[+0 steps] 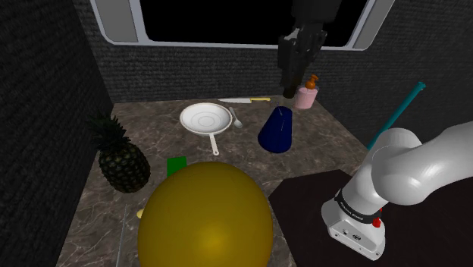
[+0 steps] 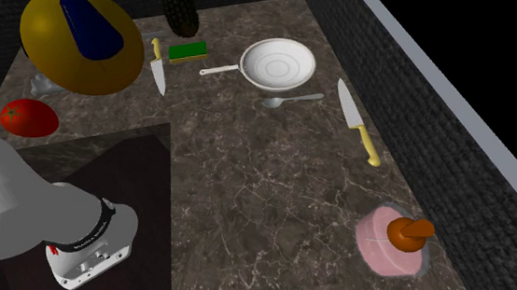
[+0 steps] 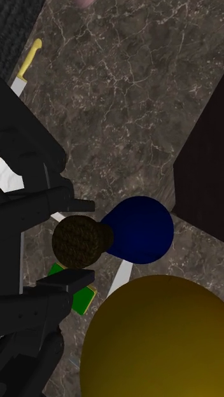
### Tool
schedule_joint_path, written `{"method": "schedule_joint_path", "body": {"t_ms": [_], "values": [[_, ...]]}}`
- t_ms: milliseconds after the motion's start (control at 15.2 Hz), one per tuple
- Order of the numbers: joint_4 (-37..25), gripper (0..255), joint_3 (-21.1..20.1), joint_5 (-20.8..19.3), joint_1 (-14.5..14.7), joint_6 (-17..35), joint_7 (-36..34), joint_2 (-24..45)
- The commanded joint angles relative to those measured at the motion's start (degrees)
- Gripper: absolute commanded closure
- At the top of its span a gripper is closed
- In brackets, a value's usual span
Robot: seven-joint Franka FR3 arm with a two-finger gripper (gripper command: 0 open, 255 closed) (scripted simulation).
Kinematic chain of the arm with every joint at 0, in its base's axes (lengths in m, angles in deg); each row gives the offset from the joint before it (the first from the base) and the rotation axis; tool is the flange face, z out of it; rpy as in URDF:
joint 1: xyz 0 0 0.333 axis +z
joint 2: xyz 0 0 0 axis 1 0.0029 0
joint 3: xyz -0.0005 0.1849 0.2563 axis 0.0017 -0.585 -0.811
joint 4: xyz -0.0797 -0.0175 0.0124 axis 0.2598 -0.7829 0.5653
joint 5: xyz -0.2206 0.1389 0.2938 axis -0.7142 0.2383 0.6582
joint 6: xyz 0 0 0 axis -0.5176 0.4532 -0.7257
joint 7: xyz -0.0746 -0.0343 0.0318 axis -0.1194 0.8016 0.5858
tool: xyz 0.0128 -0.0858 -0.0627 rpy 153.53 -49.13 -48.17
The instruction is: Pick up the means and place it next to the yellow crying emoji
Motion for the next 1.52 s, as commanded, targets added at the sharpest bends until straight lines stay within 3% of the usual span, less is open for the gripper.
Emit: {"method": "schedule_joint_path", "body": {"t_ms": [0,1452], "values": [[2.2,255,-0.08,0.18,0.12,1.52,0.14,-0.73],[22.27,255,-1.97,2.34,1.36,17.12,1.05,-5.25]]}}
